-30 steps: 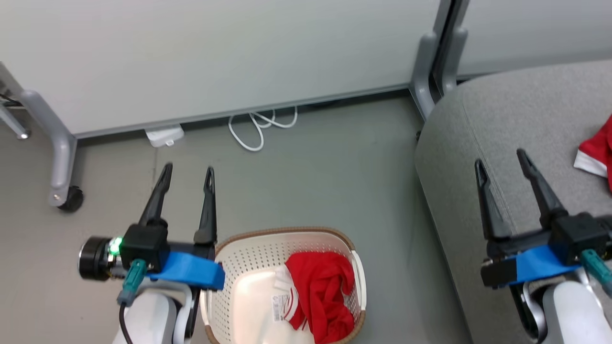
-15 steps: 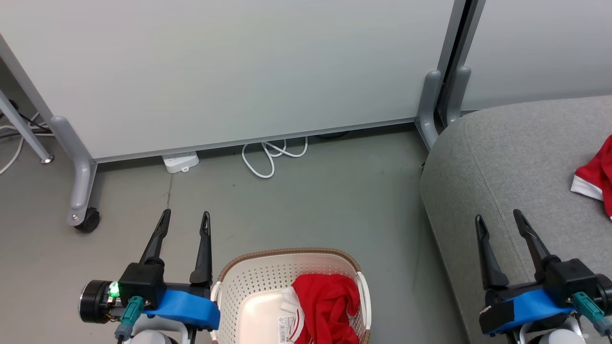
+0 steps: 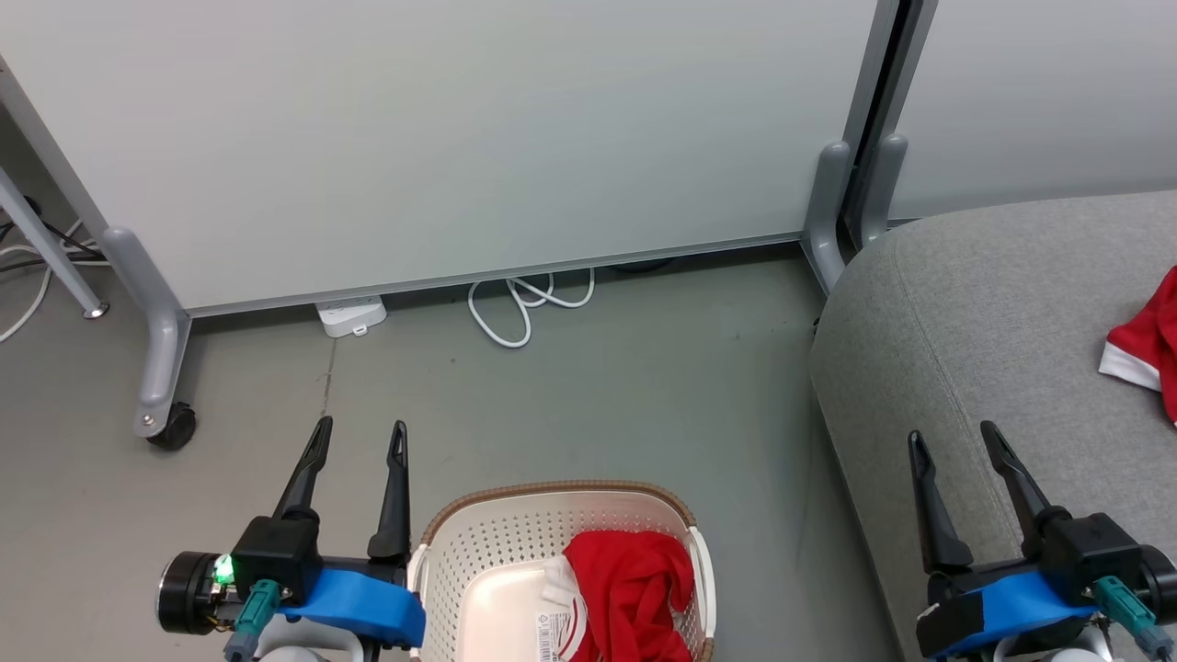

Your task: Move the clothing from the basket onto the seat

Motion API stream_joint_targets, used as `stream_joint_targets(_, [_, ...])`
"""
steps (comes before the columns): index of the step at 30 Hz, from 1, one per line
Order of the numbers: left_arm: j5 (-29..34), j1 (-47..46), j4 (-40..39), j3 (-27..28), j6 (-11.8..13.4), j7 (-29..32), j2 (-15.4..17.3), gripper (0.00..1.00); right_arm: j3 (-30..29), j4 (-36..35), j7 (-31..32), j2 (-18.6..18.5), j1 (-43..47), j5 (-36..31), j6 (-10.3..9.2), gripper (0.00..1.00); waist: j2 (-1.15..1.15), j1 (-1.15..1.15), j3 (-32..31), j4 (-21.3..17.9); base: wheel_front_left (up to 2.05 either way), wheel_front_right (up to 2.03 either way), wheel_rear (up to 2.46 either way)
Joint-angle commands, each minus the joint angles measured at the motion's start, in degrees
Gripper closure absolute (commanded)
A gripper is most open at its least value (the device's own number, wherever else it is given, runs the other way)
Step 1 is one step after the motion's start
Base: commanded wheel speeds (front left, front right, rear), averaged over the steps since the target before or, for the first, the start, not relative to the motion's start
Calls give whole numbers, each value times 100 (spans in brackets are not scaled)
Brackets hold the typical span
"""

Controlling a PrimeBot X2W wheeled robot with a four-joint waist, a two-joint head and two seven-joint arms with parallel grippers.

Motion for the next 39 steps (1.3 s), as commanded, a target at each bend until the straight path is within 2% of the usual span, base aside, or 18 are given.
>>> stream_joint_targets(1, [49, 28, 9, 40, -27, -27, -9, 0, 2, 14, -20, 26, 84, 7, 1, 0, -1, 1, 2, 3, 0, 0, 0])
stream_joint_targets(8, [62, -18, 58, 39, -72, -27, -36, 0, 64, 47, -20, 39, 9, 4, 1, 0, -1, 1, 30, -44, 0, 0, 0])
stream_joint_targets(18, [60, -682, 521, -468, -241, -26, -45, 0, 136, -56, -20, -20, -332, 4, 1, 0, -1, 1, 490, -395, 0, 0, 0])
stream_joint_targets(26, [32, -1590, 1372, -1024, -289, -27, 55, 0, 341, -247, -20, -45, -845, -58, 1, 0, -1, 1, 1355, -879, 0, 0, 0])
stream_joint_targets(39, [-494, -3071, 3063, -2438, -277, -23, 581, 0, 567, -648, -21, 24, -1877, -22, 1, 0, -1, 1, 2956, -1473, 0, 0, 0])
